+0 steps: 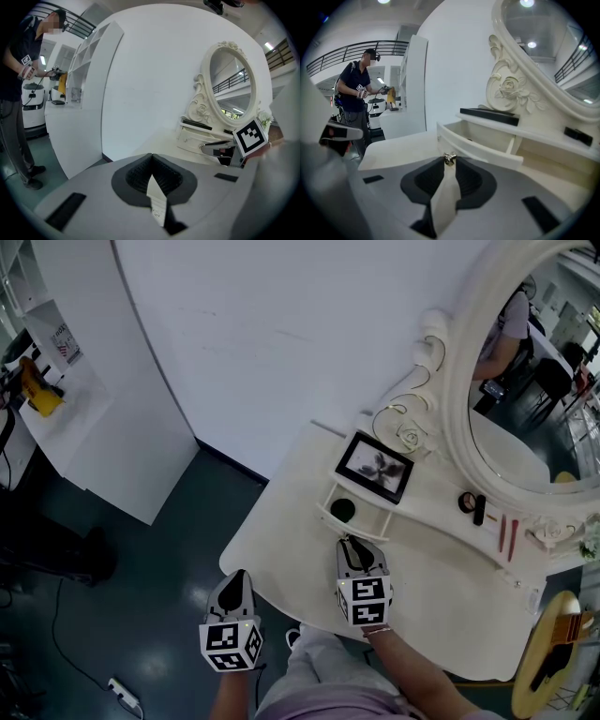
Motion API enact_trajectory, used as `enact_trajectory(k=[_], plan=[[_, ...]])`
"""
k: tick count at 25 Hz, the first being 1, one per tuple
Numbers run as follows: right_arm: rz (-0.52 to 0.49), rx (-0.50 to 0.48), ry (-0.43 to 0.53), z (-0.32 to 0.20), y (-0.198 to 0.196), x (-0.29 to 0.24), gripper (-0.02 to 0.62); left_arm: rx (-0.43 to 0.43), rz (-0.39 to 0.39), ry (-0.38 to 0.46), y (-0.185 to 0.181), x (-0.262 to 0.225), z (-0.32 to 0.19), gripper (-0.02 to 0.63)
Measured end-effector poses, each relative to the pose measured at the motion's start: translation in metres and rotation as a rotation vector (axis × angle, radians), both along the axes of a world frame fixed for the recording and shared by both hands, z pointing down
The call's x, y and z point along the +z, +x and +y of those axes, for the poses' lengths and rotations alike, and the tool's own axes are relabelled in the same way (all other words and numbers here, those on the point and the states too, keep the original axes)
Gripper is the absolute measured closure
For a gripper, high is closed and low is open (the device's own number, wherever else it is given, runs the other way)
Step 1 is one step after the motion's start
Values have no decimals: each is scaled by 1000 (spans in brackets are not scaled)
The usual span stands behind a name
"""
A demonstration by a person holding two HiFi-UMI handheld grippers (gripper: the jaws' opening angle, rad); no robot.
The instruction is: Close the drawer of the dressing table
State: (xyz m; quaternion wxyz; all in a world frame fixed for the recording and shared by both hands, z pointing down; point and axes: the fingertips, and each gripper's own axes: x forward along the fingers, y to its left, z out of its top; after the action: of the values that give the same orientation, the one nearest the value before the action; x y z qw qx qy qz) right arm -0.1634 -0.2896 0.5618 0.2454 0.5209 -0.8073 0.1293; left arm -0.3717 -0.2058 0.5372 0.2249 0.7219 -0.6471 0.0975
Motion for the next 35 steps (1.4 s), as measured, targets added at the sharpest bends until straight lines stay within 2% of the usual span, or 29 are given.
enact_trajectory(k=[35], plan=[[-64, 10, -38, -46, 17, 2, 523, 26, 0, -5, 19, 3, -36, 604]])
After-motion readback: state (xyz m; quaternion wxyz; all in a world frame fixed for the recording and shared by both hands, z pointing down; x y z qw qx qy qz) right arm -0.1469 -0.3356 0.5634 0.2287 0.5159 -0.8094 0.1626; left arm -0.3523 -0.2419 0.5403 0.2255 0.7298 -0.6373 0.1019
